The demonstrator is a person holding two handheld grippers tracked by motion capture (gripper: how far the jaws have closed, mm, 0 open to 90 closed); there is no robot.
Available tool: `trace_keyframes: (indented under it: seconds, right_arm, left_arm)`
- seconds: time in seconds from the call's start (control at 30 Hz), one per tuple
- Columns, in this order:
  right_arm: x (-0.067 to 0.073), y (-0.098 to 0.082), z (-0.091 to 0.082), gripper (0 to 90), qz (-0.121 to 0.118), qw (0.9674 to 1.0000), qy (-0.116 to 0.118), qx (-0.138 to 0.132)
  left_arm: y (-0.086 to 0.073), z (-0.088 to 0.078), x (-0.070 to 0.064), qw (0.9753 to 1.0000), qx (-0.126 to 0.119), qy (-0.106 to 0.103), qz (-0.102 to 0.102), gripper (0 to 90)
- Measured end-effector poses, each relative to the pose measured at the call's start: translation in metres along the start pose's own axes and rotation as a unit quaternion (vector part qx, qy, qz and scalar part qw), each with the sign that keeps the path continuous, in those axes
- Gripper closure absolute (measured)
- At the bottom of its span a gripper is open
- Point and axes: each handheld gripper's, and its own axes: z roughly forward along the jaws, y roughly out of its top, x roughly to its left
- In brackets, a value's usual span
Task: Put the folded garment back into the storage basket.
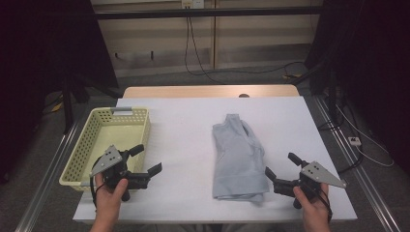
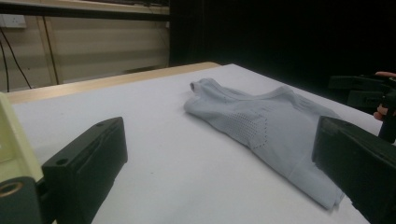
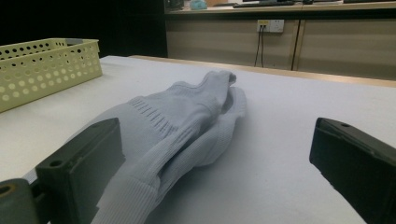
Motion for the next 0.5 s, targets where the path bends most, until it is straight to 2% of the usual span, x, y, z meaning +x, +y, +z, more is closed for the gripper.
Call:
trace_keyframes:
  seconds: [0.27, 0.5]
  right_arm:
    - [0.000, 0.000, 0.002, 2.5, -0.001, 1.0000, 0.000, 0.000]
    - [0.000, 0.000, 0.002, 2.6, -0.002, 1.0000, -0.002, 0.000]
  left_arm:
    - [0.003, 0.024, -0.012, 0.9998, 0.001, -0.020, 0.005, 3.7]
    - [0.000, 0.043, -0.018, 0.9993, 0.011, -0.034, 0.005, 3.7]
